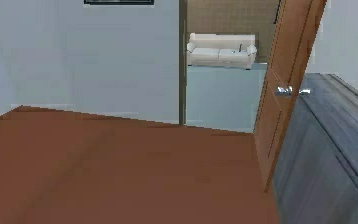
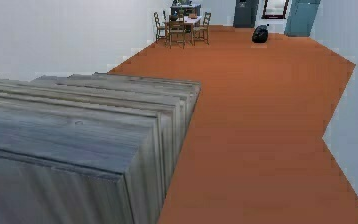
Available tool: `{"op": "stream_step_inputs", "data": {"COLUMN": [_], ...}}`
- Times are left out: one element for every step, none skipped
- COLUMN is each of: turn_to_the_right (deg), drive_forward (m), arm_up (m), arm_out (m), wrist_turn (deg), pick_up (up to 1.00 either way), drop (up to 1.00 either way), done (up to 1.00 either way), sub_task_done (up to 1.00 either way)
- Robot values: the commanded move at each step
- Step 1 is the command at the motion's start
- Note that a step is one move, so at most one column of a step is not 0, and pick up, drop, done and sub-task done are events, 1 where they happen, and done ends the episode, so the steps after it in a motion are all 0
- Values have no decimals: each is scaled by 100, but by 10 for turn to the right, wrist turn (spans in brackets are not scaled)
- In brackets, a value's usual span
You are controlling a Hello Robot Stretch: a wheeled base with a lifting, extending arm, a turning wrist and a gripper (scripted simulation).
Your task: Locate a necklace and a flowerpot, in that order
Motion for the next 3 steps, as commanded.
{"op": "stream_step_inputs", "data": {"turn_to_the_right": [60,0,60], "drive_forward": [0,10,0], "arm_up": [0,0,0], "arm_out": [0,0,0], "wrist_turn": [0,0,0], "pick_up": [0,0,0], "drop": [0,0,0], "done": [0,0,0], "sub_task_done": [0,0,0]}}
